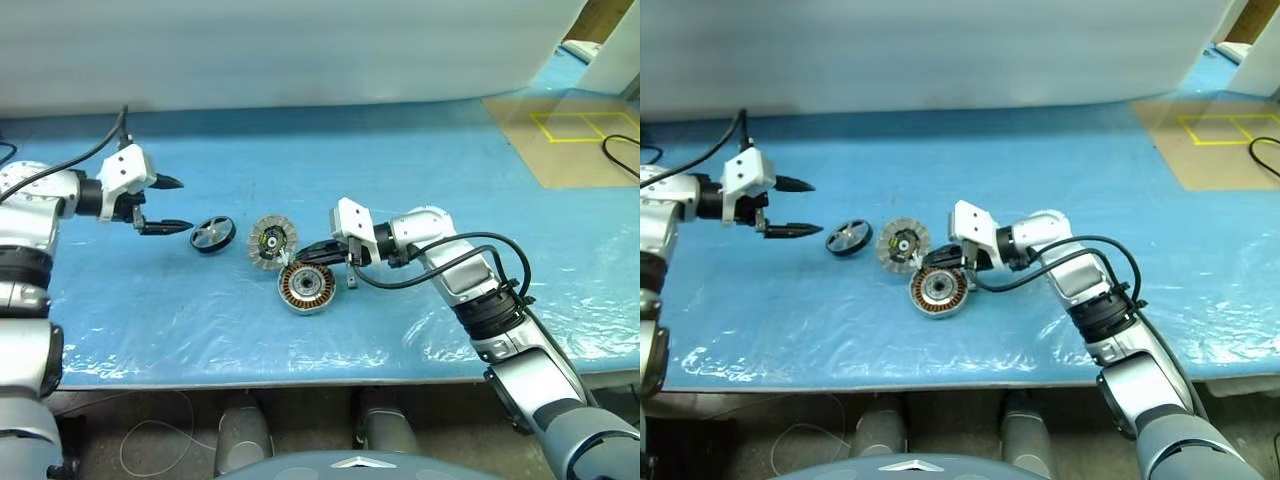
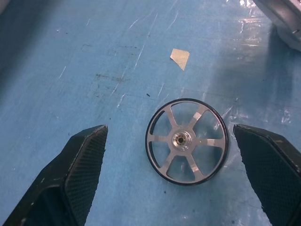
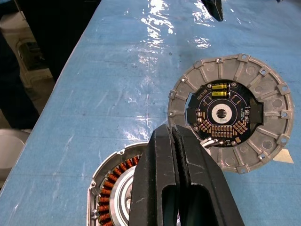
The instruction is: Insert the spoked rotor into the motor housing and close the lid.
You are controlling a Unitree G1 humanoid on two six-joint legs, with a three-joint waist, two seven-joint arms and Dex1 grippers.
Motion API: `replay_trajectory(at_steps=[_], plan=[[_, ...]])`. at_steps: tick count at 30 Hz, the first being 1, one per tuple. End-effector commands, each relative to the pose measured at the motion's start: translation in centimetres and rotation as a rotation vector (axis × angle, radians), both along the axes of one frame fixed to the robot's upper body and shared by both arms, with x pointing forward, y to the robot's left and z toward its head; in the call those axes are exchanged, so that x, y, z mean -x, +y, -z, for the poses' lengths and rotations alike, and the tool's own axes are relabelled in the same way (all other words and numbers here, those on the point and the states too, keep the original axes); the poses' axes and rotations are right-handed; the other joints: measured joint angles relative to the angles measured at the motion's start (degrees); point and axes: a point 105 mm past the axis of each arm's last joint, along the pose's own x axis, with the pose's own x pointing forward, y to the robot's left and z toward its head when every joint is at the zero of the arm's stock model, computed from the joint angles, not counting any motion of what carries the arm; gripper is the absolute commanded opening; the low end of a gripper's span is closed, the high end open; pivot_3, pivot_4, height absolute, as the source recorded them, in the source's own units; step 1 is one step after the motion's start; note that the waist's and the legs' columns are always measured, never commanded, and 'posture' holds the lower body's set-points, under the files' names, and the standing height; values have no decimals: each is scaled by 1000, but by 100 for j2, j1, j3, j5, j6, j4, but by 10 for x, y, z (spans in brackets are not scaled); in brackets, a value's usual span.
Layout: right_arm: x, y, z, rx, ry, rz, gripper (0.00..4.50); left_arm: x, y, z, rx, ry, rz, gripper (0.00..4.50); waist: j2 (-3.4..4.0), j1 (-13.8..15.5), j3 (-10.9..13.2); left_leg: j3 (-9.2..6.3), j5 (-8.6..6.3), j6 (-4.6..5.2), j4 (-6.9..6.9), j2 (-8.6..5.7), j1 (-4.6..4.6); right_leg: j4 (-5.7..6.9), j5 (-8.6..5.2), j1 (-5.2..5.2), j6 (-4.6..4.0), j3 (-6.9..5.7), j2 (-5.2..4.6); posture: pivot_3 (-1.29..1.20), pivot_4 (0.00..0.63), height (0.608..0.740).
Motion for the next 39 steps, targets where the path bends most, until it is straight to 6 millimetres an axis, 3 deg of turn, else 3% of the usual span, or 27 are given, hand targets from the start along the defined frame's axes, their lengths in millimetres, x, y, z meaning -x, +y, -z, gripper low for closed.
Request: replay_trajectory(at_steps=[1, 11, 18, 39], plan=[[7, 4, -11, -43, -28, -12, 34, -4, 0, -4, -60, -13, 32, 4500, -2, 10, 1, -3, 0, 0, 0, 0, -1, 0, 0, 0, 0, -2, 0, 0, 150, 740], [10, 0, -16, -69, -25, 42, 34, -18, -8, 2, -254, -77, 81, 4500, -14, 123, 9, -11, -1, -2, 0, 0, -4, 3, 1, 2, 1, -7, -2, 0, 150, 740], [-2, 1, -40, -185, 4, 134, 34, -20, -9, 15, -332, -89, 95, 4500, -19, 124, 12, -12, -1, -3, 1, 0, -3, 6, 1, 1, 2, -6, -1, 0, 150, 740], [7, 4, -40, -248, 23, 202, 34, -33, -21, 14, -407, -219, 109, 4500, -26, 145, 17, -15, -1, -5, 0, 0, -3, 7, 2, 2, 4, -8, -1, 0, 150, 740]])
